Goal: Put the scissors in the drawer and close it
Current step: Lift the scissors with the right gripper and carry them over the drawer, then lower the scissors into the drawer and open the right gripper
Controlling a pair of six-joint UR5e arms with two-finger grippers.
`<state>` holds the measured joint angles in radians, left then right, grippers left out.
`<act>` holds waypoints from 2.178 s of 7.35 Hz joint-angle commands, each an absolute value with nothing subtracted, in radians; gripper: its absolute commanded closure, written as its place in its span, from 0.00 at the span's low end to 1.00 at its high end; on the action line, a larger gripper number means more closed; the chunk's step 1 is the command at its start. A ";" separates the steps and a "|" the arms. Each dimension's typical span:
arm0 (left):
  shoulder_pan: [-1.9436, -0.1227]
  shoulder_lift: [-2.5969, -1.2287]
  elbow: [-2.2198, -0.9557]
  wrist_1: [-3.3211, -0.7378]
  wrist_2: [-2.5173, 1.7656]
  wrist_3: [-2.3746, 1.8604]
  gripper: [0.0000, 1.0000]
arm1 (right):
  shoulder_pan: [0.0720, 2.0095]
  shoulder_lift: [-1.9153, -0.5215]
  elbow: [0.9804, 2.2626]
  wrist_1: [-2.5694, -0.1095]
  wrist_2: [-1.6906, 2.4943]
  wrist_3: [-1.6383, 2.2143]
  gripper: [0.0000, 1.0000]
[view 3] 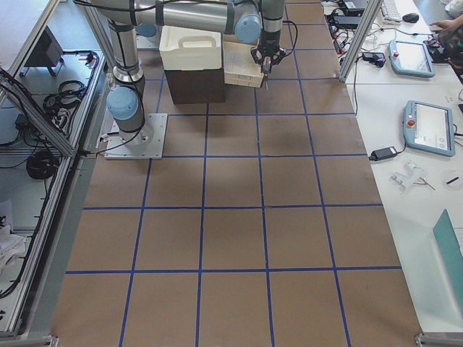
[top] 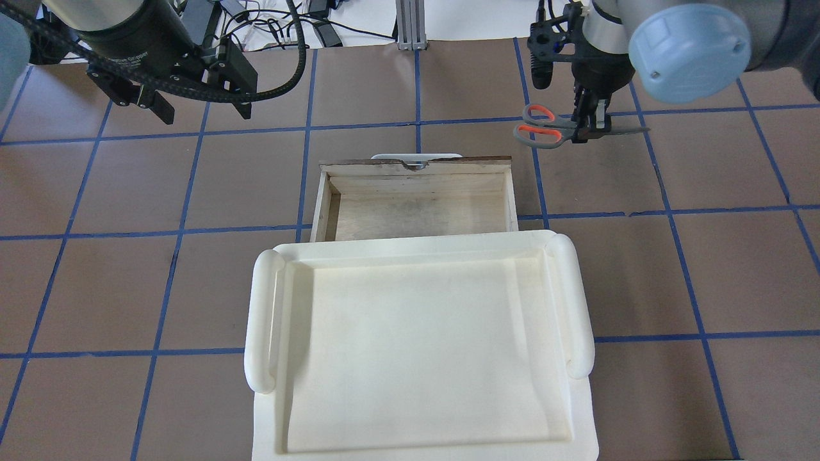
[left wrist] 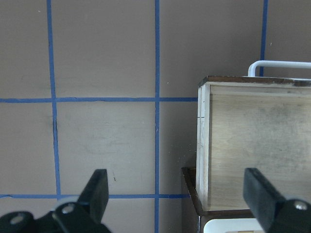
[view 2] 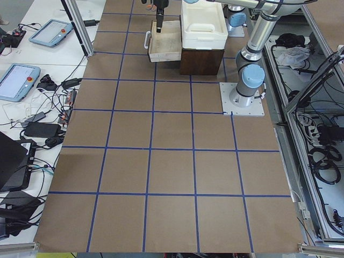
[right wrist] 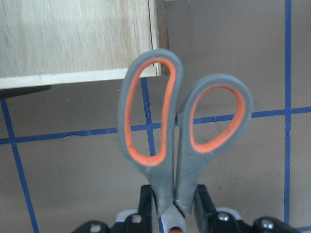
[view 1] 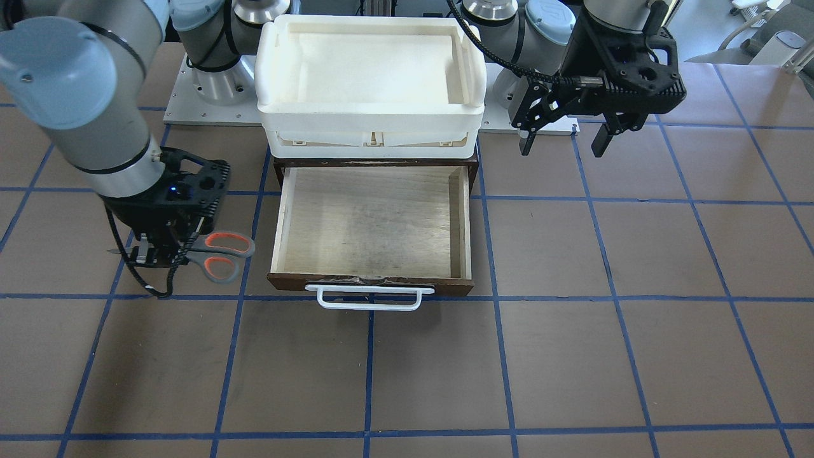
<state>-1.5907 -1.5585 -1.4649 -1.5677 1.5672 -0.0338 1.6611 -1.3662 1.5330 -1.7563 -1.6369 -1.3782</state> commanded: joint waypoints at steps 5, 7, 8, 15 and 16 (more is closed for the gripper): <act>-1.589 -1.559 -1.465 -1.568 1.568 -0.034 0.00 | 1.885 -1.335 1.536 -1.865 -1.560 -1.236 1.00; -1.589 -1.559 -1.465 -1.568 1.568 -0.034 0.00 | 1.937 -1.298 1.534 -1.879 -1.560 -1.180 1.00; -1.589 -1.559 -1.465 -1.568 1.571 -0.034 0.00 | 1.963 -1.280 1.534 -1.897 -1.560 -1.139 1.00; -1.588 -1.555 -1.465 -1.568 1.575 -0.034 0.00 | 1.990 -1.239 1.535 -1.896 -1.637 -1.026 0.21; -1.589 -1.562 -1.465 -1.568 1.568 -0.034 0.00 | 1.990 -1.244 1.534 -1.898 -1.634 -1.014 0.07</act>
